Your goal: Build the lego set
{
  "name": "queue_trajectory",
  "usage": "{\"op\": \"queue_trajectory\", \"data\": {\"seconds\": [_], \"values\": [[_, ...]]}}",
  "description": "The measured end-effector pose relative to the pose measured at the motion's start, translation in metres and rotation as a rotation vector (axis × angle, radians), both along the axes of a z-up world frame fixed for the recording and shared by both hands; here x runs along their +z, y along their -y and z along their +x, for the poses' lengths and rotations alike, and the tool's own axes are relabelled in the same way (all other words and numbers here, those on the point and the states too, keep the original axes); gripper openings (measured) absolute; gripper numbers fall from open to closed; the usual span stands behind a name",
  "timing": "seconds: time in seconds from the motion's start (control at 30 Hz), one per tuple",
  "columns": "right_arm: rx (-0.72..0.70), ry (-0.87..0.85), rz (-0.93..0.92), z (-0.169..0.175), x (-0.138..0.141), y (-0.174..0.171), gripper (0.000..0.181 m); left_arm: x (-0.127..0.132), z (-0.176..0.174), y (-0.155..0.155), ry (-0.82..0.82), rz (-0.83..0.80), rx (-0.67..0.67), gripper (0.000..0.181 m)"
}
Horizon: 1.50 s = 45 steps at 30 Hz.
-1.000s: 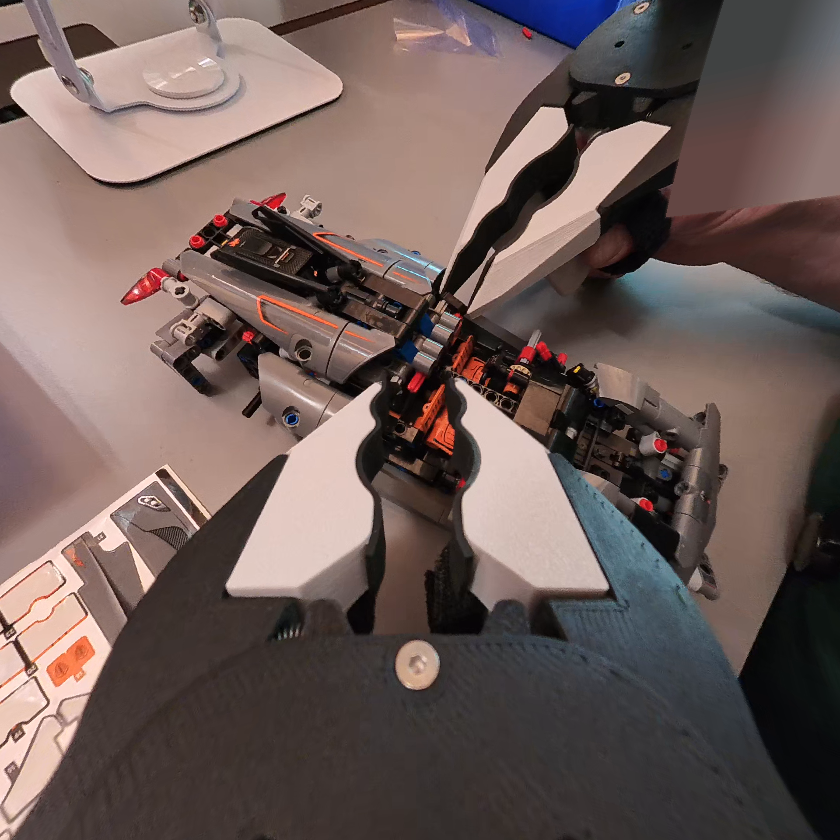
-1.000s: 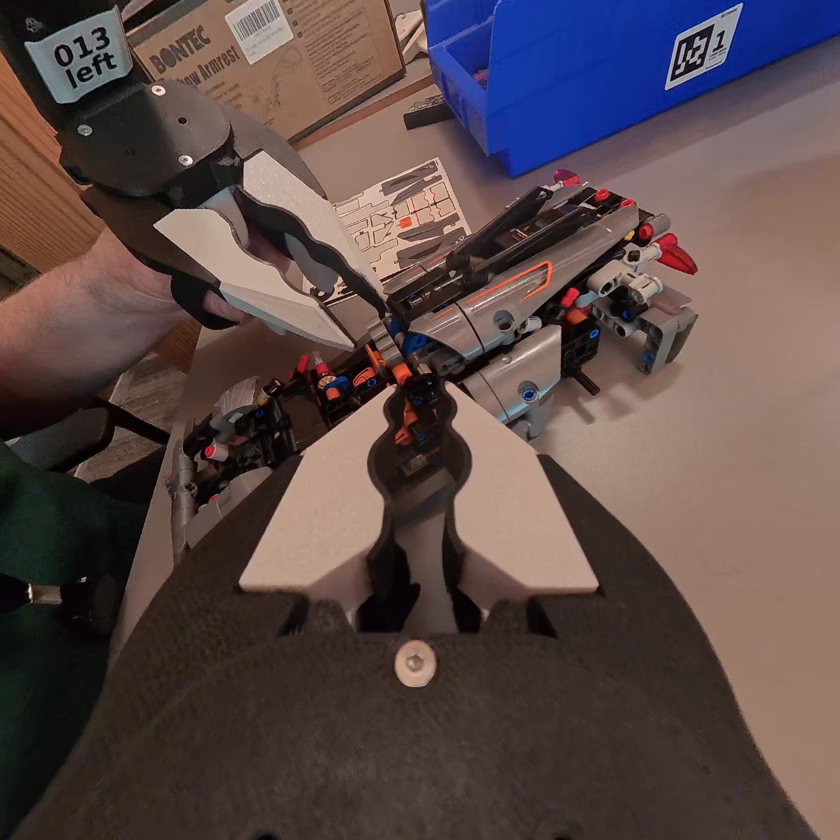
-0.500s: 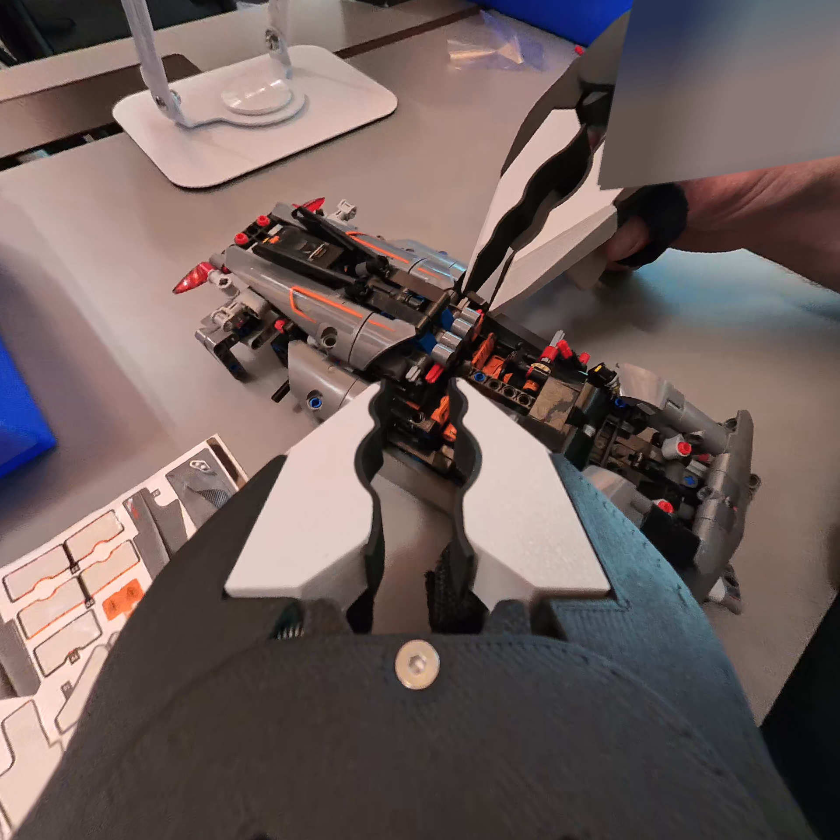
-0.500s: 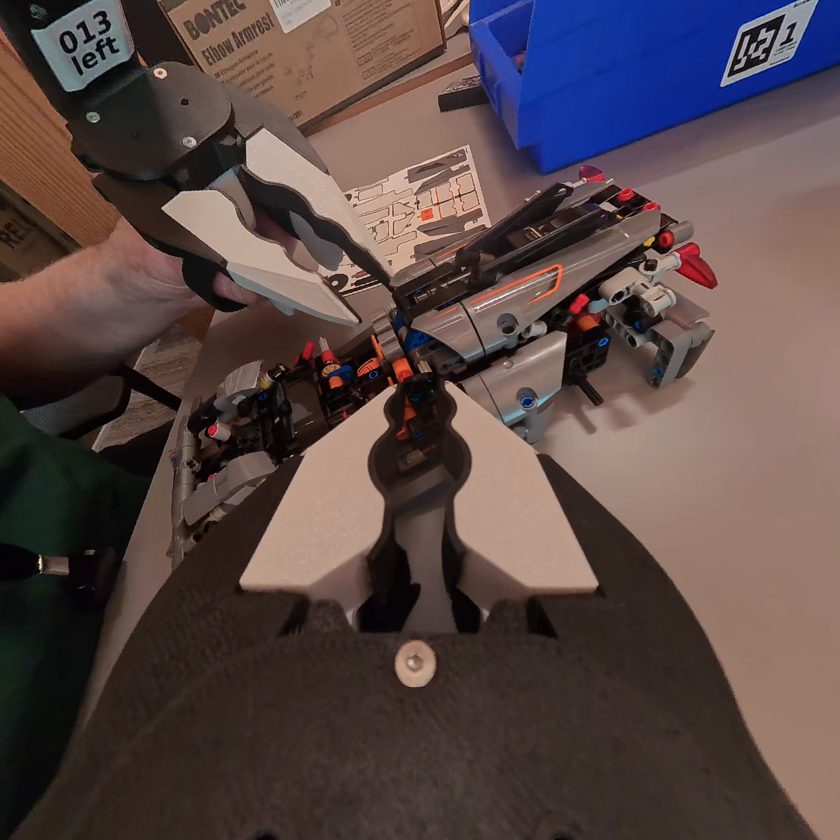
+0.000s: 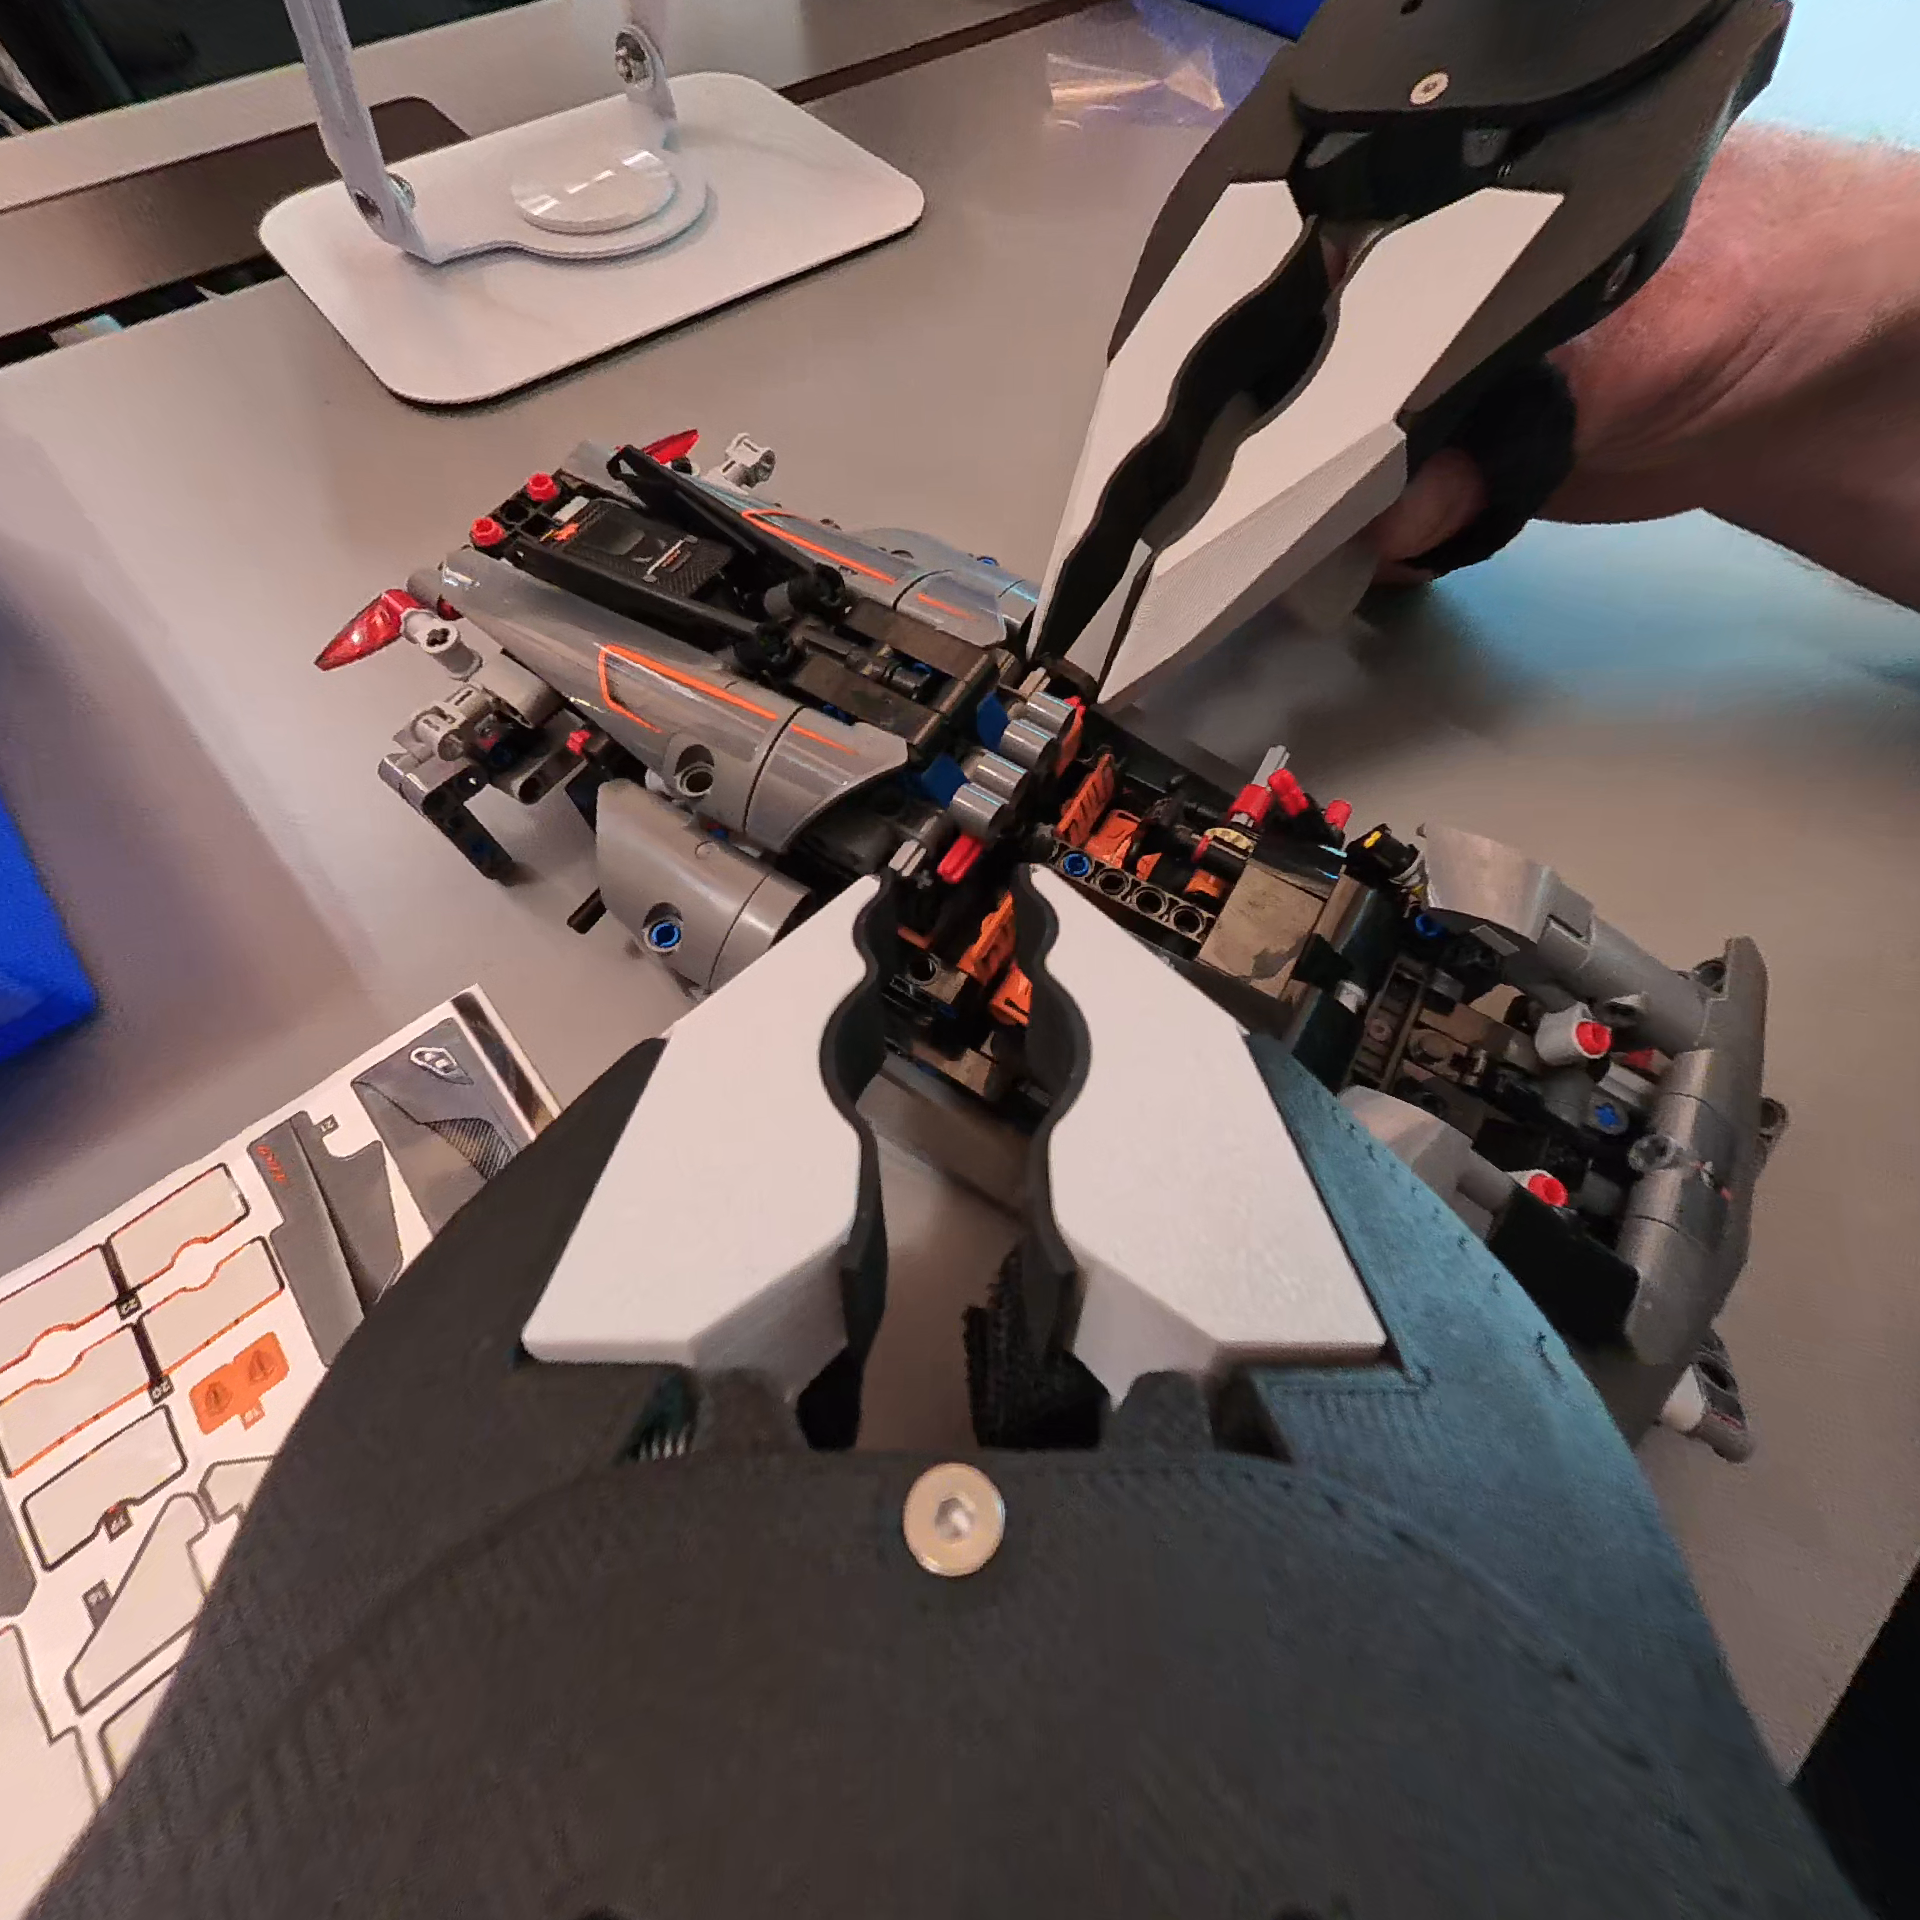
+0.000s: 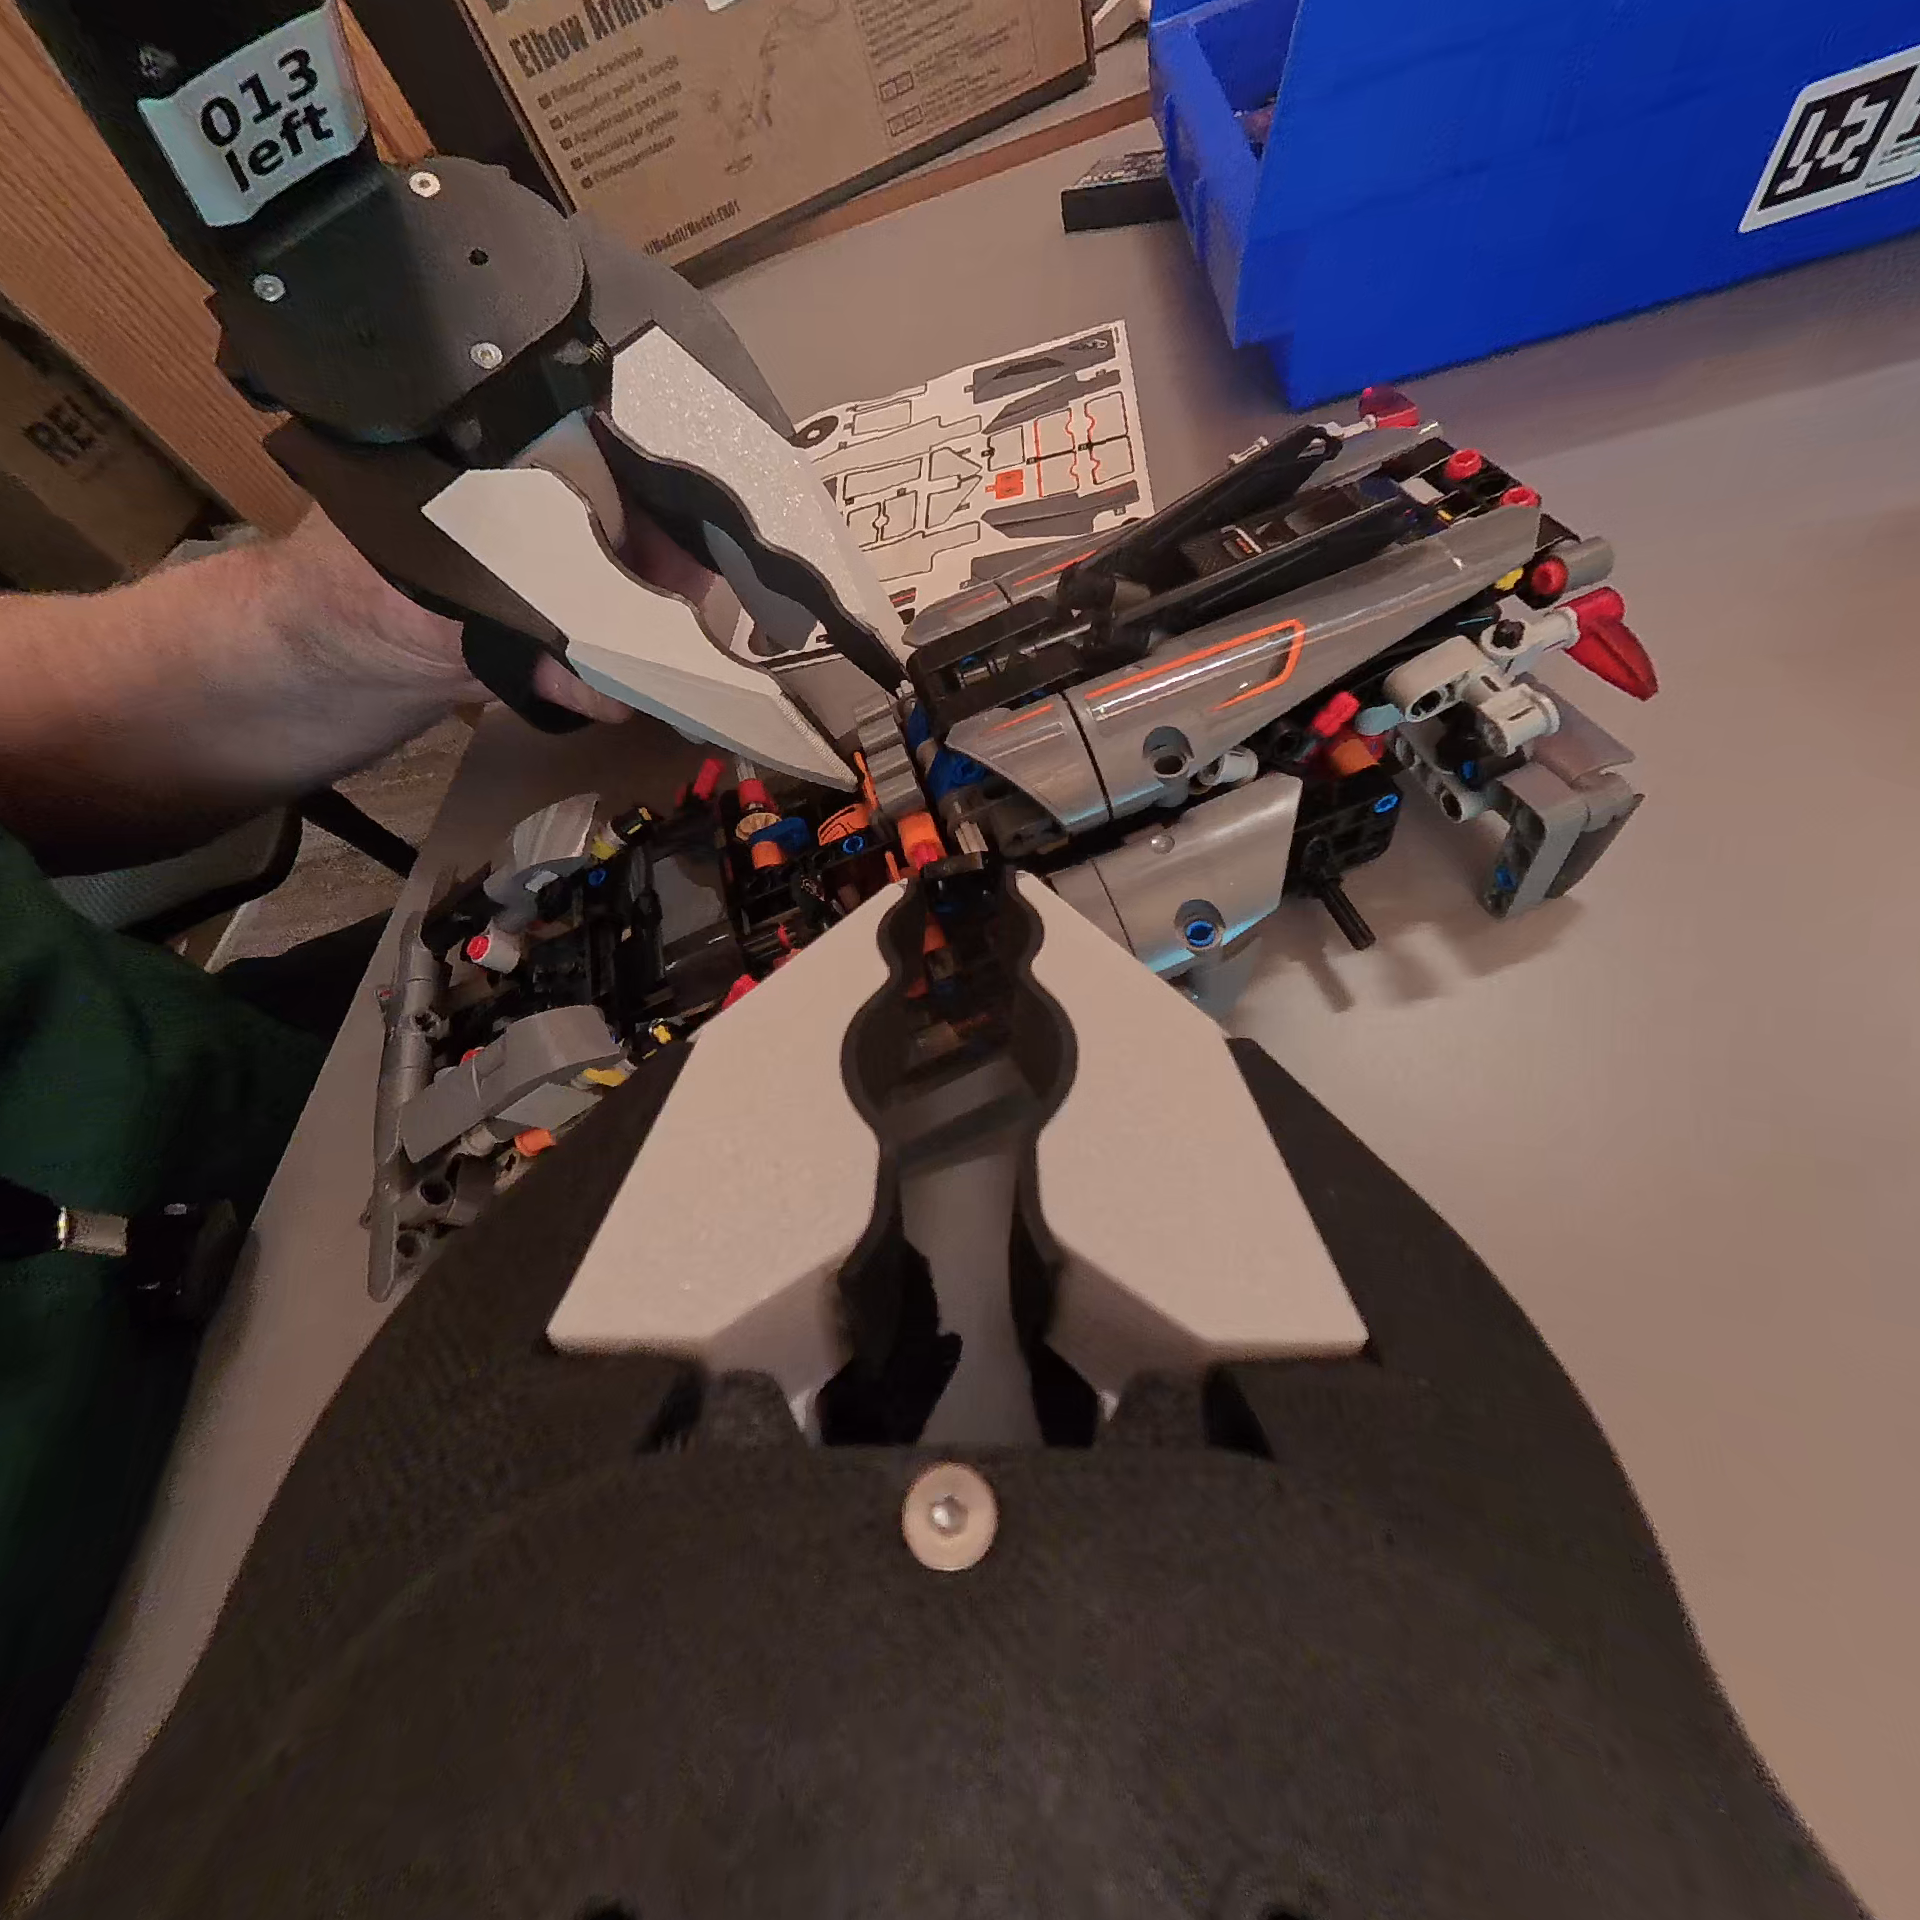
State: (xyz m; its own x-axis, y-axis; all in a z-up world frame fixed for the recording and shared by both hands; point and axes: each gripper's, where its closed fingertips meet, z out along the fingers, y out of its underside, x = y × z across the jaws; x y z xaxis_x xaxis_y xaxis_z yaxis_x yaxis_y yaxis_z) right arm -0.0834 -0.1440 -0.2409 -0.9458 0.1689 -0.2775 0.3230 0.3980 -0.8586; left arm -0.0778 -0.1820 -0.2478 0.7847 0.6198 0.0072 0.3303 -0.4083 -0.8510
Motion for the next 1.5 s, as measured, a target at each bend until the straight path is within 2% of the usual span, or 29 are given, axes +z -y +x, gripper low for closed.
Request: {"op": "queue_trajectory", "data": {"seconds": [0.03, 0.6, 0.9, 1.27, 1.4, 1.5], "values": [[0.007, -0.004, 0.001, 0.000, 0.000, 0.001, 0.010, 0.000, 0.000, 0.000, 0.000, 0.008, -0.001, 0.020], [0.151, -0.057, 0.038, -0.005, 0.001, 0.003, 0.010, -0.002, -0.007, 0.003, -0.042, -0.014, -0.046, 0.012], [0.210, -0.114, 0.125, -0.007, 0.000, 0.004, 0.010, -0.003, -0.009, 0.005, -0.054, -0.030, -0.046, 0.008], [0.278, -0.253, 0.194, -0.006, 0.001, 0.005, 0.010, -0.004, -0.010, 0.007, -0.063, -0.046, -0.051, 0.008], [0.275, -0.367, 0.240, -0.010, -0.001, 0.004, 0.000, -0.004, -0.010, 0.006, -0.065, -0.045, -0.061, 0.008], [0.280, -0.393, 0.257, -0.011, -0.006, 0.006, 0.000, -0.004, -0.011, 0.006, -0.075, -0.061, -0.064, 0.009]]}}
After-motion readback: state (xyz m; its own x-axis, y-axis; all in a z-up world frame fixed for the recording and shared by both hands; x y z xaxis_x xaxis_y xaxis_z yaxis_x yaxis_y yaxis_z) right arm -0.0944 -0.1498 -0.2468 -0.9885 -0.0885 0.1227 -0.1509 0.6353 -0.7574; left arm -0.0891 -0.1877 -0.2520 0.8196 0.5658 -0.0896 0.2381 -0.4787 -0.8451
